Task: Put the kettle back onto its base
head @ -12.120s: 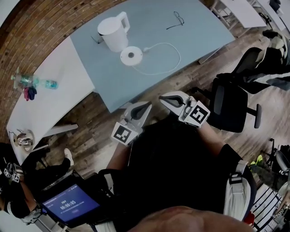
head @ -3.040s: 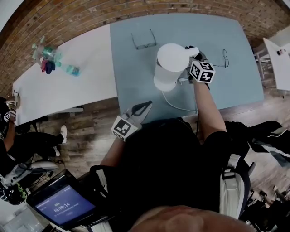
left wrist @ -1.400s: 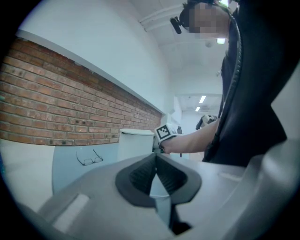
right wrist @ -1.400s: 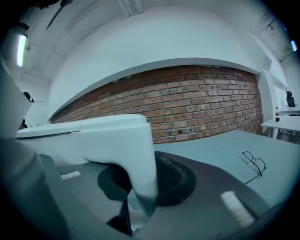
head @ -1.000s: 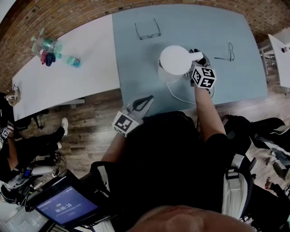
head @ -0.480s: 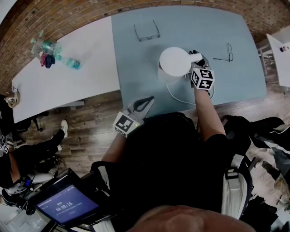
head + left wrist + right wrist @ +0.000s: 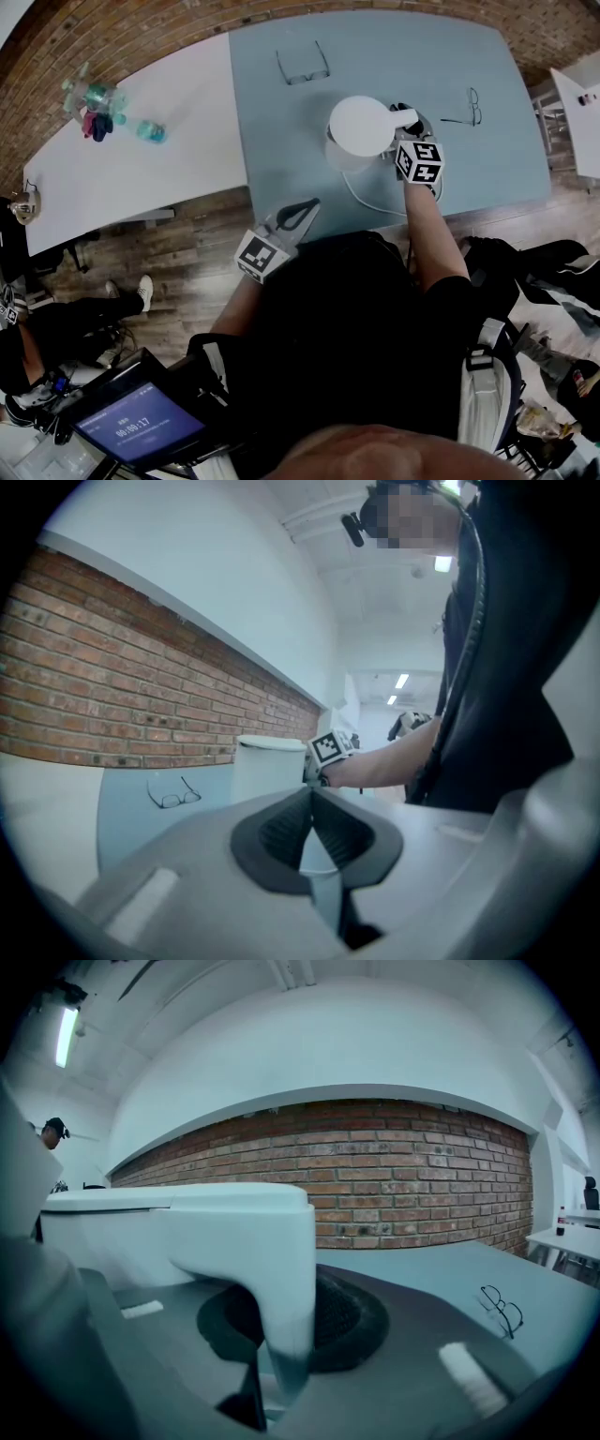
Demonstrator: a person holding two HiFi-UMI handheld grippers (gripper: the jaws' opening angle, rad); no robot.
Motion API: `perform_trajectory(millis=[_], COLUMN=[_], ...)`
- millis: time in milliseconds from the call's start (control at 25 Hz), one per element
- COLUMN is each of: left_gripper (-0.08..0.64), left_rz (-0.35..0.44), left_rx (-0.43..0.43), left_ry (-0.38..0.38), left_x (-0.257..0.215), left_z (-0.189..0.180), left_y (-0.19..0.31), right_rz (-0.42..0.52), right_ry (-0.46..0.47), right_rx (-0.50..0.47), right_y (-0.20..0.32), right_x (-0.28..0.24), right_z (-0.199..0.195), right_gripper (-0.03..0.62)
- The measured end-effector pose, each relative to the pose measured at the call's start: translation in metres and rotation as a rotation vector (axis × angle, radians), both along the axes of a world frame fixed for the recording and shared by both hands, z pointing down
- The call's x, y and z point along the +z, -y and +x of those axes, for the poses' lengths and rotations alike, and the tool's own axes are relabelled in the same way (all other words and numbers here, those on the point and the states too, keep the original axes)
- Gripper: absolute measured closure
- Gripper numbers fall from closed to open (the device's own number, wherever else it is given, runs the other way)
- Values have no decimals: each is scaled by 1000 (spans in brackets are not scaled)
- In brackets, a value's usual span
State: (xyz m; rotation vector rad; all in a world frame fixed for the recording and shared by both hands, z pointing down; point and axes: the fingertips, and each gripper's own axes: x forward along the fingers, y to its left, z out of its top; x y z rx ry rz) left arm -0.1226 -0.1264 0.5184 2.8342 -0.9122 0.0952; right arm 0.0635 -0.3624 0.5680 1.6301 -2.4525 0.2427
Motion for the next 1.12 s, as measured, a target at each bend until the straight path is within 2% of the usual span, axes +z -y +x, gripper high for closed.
perform_trajectory(millis=[320,640,800,1040,1120], left_gripper=[558,558,558,558,558], left_rz=[3,16,-4,9,8], left_rx=[11,56,81,101,104], left_ry=[-2,-2,1,-4,-5], left_x=[0,1,7,4,5], left_z=[-1,6,11,14,11], left_y=[-1,-2,-11,-13,-16], right_rz=[-12,-32,-45,-53,-44], right_ry=[-14,-23,-21,-13,-7], right_rx=[0,-1,6,27,47], right_y=[-15,-12,-20,-22,-29], right_x=[1,3,7,5,3], right_z=[4,4,7,14,19], right_gripper=[517,512,511,434,427])
